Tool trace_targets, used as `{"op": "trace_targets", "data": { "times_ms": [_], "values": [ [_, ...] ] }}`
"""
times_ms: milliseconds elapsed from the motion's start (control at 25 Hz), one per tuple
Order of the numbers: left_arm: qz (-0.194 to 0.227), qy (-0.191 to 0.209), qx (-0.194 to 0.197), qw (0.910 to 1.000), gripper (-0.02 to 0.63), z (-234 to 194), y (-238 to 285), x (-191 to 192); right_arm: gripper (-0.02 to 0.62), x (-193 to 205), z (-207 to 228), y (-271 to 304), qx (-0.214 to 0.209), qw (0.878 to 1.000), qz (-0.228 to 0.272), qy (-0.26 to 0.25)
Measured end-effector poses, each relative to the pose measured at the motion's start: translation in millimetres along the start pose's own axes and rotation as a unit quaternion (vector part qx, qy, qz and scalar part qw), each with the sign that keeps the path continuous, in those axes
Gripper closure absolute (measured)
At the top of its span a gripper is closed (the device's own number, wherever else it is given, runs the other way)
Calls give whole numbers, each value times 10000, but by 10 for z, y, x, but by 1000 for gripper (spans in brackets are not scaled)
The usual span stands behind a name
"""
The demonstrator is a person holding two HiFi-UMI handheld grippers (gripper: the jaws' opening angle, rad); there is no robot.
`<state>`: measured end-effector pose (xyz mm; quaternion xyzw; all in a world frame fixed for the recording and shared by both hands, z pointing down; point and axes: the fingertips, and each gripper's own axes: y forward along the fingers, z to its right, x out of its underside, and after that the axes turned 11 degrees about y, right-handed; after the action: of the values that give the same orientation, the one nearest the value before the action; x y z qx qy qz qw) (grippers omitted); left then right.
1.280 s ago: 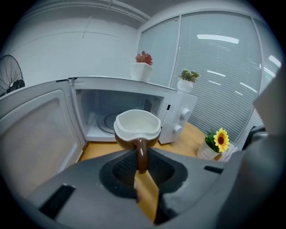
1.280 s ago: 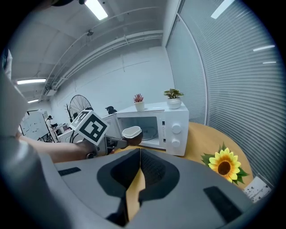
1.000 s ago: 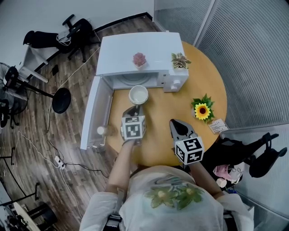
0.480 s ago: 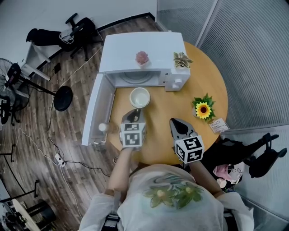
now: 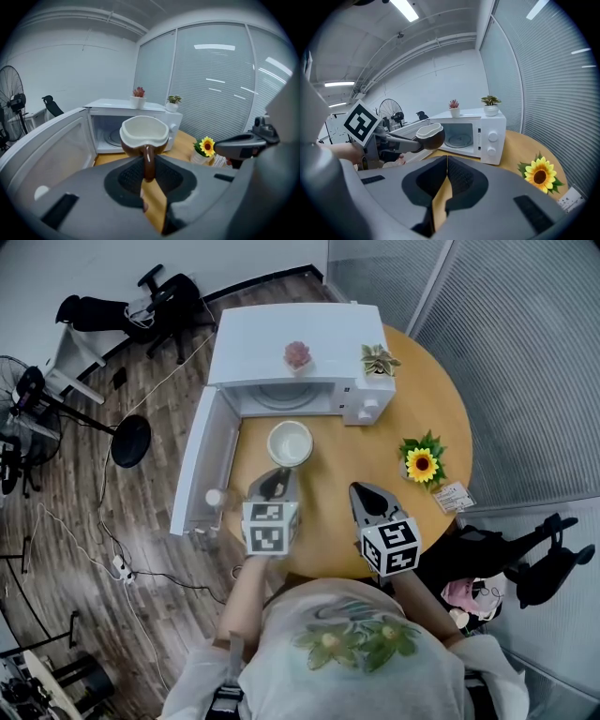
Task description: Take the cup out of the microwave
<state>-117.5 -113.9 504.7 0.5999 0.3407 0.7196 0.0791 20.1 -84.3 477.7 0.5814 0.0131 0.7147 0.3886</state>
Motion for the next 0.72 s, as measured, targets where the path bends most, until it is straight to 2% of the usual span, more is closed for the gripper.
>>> {"op": "trace_targets", "data": {
  "times_ms": [720],
  "values": [
    [131, 274, 112, 9995, 548, 27, -413, -50, 578, -88, -190, 53, -158, 9997, 140, -113]
  ]
}}
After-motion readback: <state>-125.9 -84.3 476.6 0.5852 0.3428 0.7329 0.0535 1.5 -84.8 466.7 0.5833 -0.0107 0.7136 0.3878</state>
